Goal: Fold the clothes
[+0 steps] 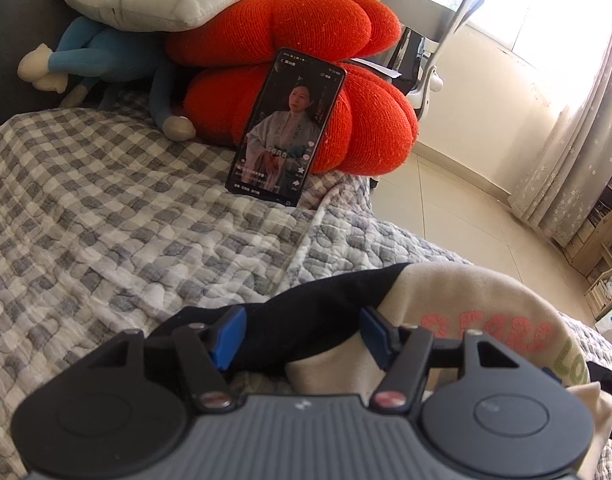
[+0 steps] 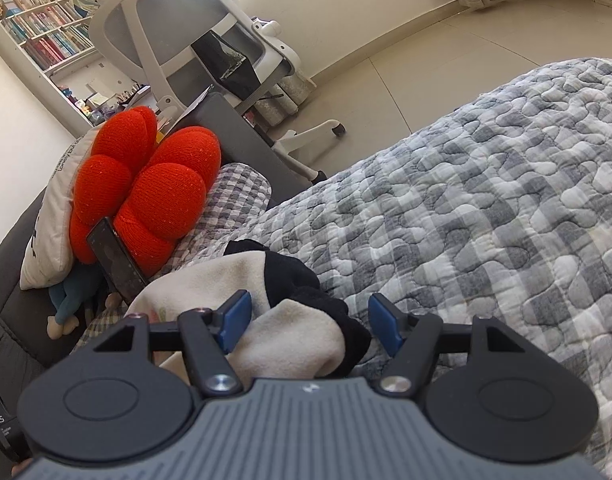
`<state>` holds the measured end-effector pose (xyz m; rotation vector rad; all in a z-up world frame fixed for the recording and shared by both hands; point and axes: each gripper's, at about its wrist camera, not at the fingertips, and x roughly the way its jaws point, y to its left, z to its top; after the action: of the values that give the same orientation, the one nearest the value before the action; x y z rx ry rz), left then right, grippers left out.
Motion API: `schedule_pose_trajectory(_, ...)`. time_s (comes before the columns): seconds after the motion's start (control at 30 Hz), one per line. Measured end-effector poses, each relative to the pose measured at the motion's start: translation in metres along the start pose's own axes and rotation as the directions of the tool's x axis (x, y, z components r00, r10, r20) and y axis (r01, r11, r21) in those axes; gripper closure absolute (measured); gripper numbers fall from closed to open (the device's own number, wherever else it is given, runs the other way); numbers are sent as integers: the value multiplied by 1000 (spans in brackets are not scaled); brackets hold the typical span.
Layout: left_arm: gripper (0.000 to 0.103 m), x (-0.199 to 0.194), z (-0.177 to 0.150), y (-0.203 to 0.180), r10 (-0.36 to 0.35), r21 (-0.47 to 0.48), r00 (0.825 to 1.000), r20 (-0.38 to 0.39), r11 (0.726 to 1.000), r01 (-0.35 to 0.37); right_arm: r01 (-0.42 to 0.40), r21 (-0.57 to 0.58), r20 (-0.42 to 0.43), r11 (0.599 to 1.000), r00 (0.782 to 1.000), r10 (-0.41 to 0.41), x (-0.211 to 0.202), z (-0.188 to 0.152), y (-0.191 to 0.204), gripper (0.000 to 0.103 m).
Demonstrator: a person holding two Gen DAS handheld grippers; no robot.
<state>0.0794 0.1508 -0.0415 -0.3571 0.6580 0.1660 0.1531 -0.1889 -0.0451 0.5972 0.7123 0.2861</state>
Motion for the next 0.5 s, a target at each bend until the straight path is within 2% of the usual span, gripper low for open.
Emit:
schedule_pose_trajectory(0.07,52,0,-1,-3,-5,12,1000,-2,1000,5,-4,-20,-5,1000,1000,4,1,-1,4,35)
schedule_pose_trajectory(0.13,65,0,-2,-5,-9,18,1000,-6,1000,9,-6,-36,-9,999,1000,5,2,-3,8,45)
schedule_pose_trajectory(0.17,68,0,-2,-6,-10,20,1000,-6,1000,10,-3,-42,-10,999,1000,3,2,-3,10,49)
schedule_pose_trajectory(0.23,85,-1,-2,-6,-8,18,1000,-4,1000,8,3,-55,-7,998,1000,-3,2,-3,12,56)
schedule_pose_trajectory(0.3,96,-1,-1,-3,-7,-5,1000,-1,1000,7,4,-58,0,998,1000,-4,1,-3,14,63)
schedule_pose_trajectory(0.5,99,-12,4,7,-21,-99,999,50,995,26,6,-54,83,998,997,-1,-11,2,23,70)
